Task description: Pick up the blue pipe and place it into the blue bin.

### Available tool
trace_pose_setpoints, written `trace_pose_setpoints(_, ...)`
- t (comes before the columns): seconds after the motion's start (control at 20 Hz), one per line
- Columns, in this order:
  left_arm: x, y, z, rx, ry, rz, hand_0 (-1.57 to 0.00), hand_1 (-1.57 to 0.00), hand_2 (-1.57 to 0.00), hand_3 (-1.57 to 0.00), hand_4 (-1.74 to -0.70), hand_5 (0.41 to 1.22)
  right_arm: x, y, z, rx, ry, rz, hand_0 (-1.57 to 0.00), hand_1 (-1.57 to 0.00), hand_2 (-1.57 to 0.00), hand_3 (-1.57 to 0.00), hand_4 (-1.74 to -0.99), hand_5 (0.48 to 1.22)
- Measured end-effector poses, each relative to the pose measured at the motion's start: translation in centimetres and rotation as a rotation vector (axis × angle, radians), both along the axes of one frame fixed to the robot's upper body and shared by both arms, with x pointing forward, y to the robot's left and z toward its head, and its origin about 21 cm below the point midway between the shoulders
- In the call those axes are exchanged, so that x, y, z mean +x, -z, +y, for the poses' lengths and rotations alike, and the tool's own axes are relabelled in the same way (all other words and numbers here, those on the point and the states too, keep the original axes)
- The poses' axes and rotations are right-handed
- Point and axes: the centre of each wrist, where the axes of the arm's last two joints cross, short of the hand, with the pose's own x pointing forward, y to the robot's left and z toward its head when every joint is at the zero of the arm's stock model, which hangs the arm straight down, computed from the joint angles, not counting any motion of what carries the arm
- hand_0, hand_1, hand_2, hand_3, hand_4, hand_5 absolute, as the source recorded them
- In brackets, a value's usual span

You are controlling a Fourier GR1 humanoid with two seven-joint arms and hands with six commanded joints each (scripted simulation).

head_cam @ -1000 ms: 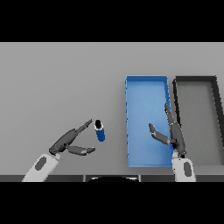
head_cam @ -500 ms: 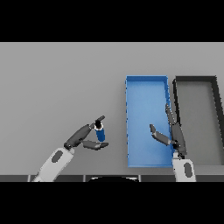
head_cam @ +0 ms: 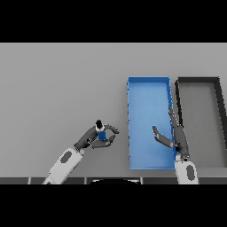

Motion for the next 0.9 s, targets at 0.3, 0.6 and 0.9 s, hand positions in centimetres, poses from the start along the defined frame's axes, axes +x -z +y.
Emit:
trace_pose_setpoints(0.3,-0.6,0.1,-1.2,0.009,0.022,-0.028,-1.32,-1.36,-1.39,-1.38,-1.51,1.139,-0.2,-0.1,-0.2,0.016,-0.009,0.015,0.00,0.00,0.00,0.00,-1.222,0.646)
trace_pose_setpoints(0.6,-0.4,-2.1,-2.1,-0.074,0.009,-0.141,-1.50,-1.51,-1.52,-1.52,-1.47,1.200,0.3,0.1,-0.2,0.034,-0.009,0.023,0.00,0.00,0.00,0.00,-1.229,0.633)
trace_pose_setpoints(0.9,0.1,-6.2,-3.6,-0.148,0.064,-0.213,-1.55,-1.56,-1.56,-1.56,-1.47,1.215,0.3,0.1,0.1,-0.012,-0.011,0.025,0.00,0.00,0.00,0.00,-1.184,0.643)
